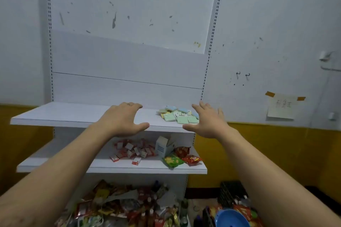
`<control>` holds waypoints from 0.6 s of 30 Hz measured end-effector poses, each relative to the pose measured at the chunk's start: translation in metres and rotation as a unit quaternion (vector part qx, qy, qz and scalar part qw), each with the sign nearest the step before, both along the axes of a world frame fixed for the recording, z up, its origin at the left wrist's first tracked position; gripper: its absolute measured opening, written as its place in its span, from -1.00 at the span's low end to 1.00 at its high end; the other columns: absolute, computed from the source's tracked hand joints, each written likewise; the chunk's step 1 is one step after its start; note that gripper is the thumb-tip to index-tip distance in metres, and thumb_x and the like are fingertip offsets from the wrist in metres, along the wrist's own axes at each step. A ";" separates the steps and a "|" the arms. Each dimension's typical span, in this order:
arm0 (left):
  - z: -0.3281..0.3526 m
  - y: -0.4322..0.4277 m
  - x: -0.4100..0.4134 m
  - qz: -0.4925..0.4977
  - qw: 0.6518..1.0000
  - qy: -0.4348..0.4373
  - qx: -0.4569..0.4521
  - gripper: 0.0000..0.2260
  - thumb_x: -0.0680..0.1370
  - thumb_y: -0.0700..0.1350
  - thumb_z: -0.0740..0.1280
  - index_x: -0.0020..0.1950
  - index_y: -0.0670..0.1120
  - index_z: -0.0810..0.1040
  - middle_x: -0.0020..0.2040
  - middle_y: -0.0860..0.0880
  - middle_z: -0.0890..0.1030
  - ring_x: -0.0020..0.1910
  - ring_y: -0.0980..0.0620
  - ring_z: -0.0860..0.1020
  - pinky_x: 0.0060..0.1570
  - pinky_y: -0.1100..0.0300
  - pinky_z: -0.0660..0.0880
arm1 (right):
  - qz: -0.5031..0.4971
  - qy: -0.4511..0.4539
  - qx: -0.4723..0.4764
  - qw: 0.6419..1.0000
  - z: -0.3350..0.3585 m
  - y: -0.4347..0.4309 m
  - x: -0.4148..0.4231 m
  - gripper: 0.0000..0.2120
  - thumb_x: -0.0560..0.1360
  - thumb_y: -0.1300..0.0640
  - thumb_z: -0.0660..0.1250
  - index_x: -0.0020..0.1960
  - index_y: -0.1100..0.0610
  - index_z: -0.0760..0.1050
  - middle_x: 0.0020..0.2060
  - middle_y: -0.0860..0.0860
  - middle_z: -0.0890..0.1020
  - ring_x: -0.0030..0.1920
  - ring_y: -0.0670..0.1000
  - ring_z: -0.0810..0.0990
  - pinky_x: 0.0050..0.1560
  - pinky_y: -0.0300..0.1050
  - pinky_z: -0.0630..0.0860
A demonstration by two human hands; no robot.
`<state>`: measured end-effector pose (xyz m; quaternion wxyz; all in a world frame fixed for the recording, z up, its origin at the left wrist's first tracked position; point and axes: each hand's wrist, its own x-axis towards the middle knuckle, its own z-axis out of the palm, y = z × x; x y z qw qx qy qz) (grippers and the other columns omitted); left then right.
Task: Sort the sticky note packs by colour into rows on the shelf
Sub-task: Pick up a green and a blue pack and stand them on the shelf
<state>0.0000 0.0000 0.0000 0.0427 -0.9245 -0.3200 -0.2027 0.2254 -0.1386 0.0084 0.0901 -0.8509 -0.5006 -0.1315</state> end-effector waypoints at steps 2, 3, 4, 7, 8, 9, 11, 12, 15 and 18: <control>0.000 0.010 0.007 0.004 1.000 -0.001 -0.002 -0.34 0.50 0.30 0.19 0.51 0.01 0.19 0.49 0.01 0.31 0.44 -0.01 0.29 0.36 0.01 0.29 | -0.001 -0.006 -0.002 1.000 -0.001 0.010 0.006 -0.16 0.45 -0.36 0.22 0.56 -0.05 -0.05 0.57 0.03 -0.02 0.56 0.10 -0.07 0.47 0.29 -0.12; -0.001 0.016 0.011 0.004 1.000 -0.002 0.000 -0.34 0.50 0.30 0.19 0.51 0.02 0.20 0.48 0.01 0.32 0.44 0.00 0.30 0.36 0.01 0.30 | -0.004 -0.006 -0.004 1.000 -0.002 0.016 0.011 -0.16 0.45 -0.36 0.21 0.56 -0.05 -0.05 0.57 0.03 -0.02 0.56 0.09 -0.07 0.47 0.28 -0.12; -0.002 0.020 0.014 0.007 1.000 0.001 -0.006 -0.35 0.50 0.29 0.20 0.51 0.02 0.20 0.48 0.01 0.32 0.43 0.00 0.30 0.35 0.02 0.30 | -0.003 -0.001 -0.004 1.000 -0.004 0.022 0.016 -0.16 0.45 -0.36 0.21 0.56 -0.05 -0.05 0.57 0.03 -0.02 0.56 0.09 -0.06 0.47 0.28 -0.11; -0.008 0.036 0.033 0.007 1.000 -0.003 -0.011 -0.36 0.50 0.28 0.20 0.50 0.02 0.21 0.47 0.02 0.34 0.42 0.00 0.31 0.34 0.02 0.31 | -0.002 0.006 -0.001 1.000 -0.013 0.044 0.037 -0.17 0.45 -0.36 0.22 0.56 -0.06 -0.05 0.57 0.02 -0.02 0.56 0.09 -0.05 0.47 0.28 -0.10; -0.009 0.042 0.039 0.010 1.000 -0.002 -0.013 -0.36 0.50 0.28 0.20 0.50 0.03 0.21 0.47 0.02 0.33 0.43 0.00 0.30 0.35 0.02 0.30 | -0.002 0.005 0.000 1.000 -0.015 0.051 0.046 -0.17 0.45 -0.36 0.22 0.56 -0.06 -0.05 0.57 0.02 -0.01 0.56 0.08 -0.05 0.48 0.28 -0.09; -0.012 0.049 0.046 0.015 1.000 0.001 -0.015 -0.36 0.50 0.28 0.20 0.50 0.03 0.20 0.48 0.02 0.32 0.43 0.00 0.29 0.35 0.02 0.29 | -0.002 0.005 0.002 1.000 -0.018 0.058 0.055 -0.17 0.45 -0.36 0.22 0.56 -0.07 -0.04 0.57 0.02 -0.01 0.56 0.08 -0.04 0.48 0.28 -0.09; -0.016 0.064 0.062 0.021 1.000 0.008 -0.019 -0.36 0.50 0.28 0.20 0.51 0.03 0.20 0.49 0.02 0.30 0.44 0.00 0.28 0.36 0.03 0.28 | 0.002 0.008 0.005 1.000 -0.024 0.073 0.075 -0.16 0.44 -0.36 0.22 0.56 -0.07 -0.04 0.57 0.01 -0.01 0.56 0.07 -0.04 0.48 0.28 -0.08; -0.017 0.072 0.071 0.025 0.999 0.013 -0.024 -0.36 0.50 0.28 0.20 0.51 0.03 0.20 0.49 0.02 0.30 0.44 0.01 0.28 0.36 0.03 0.28 | 0.005 0.011 0.006 1.000 -0.026 0.080 0.085 -0.16 0.44 -0.37 0.22 0.56 -0.07 -0.04 0.57 0.01 -0.01 0.56 0.06 -0.04 0.49 0.29 -0.08; -0.015 0.095 0.101 0.034 0.999 0.023 -0.022 -0.36 0.50 0.29 0.19 0.51 0.03 0.20 0.48 0.04 0.31 0.44 0.02 0.28 0.36 0.04 0.28 | 0.010 0.029 0.012 0.999 -0.028 0.101 0.119 -0.16 0.44 -0.37 0.21 0.56 -0.06 -0.05 0.57 0.00 -0.01 0.56 0.05 -0.05 0.49 0.28 -0.08; -0.012 0.111 0.132 0.041 0.998 0.032 -0.024 -0.37 0.51 0.28 0.20 0.50 0.03 0.21 0.48 0.05 0.31 0.45 0.02 0.27 0.36 0.06 0.27 | 0.013 0.037 0.022 0.999 -0.028 0.119 0.153 -0.15 0.44 -0.38 0.20 0.56 -0.05 -0.05 0.57 0.00 -0.03 0.56 0.06 -0.05 0.49 0.27 -0.09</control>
